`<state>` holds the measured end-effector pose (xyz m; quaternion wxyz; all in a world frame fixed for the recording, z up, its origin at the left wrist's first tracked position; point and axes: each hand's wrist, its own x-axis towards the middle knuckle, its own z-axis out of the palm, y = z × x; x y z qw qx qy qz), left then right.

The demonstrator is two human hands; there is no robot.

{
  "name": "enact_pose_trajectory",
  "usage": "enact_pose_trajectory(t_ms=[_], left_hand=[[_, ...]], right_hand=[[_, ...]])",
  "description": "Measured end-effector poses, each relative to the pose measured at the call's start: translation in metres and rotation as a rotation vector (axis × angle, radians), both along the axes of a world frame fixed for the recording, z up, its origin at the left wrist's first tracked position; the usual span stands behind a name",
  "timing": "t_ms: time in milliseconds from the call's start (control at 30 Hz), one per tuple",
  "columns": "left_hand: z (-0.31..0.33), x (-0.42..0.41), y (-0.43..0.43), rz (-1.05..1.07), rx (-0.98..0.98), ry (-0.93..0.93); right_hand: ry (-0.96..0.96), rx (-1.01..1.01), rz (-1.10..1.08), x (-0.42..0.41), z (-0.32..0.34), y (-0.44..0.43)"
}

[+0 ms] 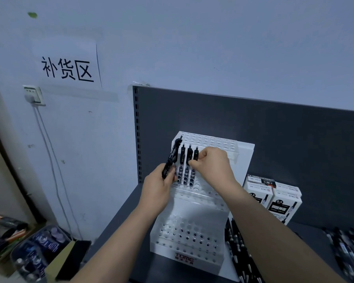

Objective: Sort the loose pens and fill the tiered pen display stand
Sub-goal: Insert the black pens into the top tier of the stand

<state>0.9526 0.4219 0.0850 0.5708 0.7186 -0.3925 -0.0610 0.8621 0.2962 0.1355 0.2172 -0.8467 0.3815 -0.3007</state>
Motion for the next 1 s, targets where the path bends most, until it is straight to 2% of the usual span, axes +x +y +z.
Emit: enact_pose_trajectory(t_ms=[67,200,367,467,567,667,900,1000], left_hand=[[0.003,-0.003,0.001,-0.043,0.012,-0.06],[0.01,-0.013,0.001,-0.119,0.024,-0.163],[0.013,-0.023,0.0,-0.177,0.055,-0.155],[0.011,-0.019,0.002,-0.145,0.034,-0.151],[0.007,-0.008,0.003,-0.02,0.029,-0.128],[0.005,-0.003,0.005,0.07,0.042,-0.108],[0.009,-0.012,0.006,0.019,0.016,0.041],[0.007,-0.011,0.006,0.021,0.014,0.051]], right_hand=[[-0.088,0.041,0.037,-0.007,0.004,0.003],[-0.378,0.199,0.218,-0.021,0.017,0.014],[-0.439,0.336,0.429,-0.031,0.027,0.023],[-0.488,0.368,0.397,-0.037,0.03,0.017],[-0.555,0.326,0.27,-0.045,0.034,0.0],[-0.488,0.192,0.185,-0.048,0.031,-0.008],[-0.152,-0.009,0.178,-0.033,0.015,-0.009],[-0.021,-0.02,0.201,-0.028,0.012,-0.006]])
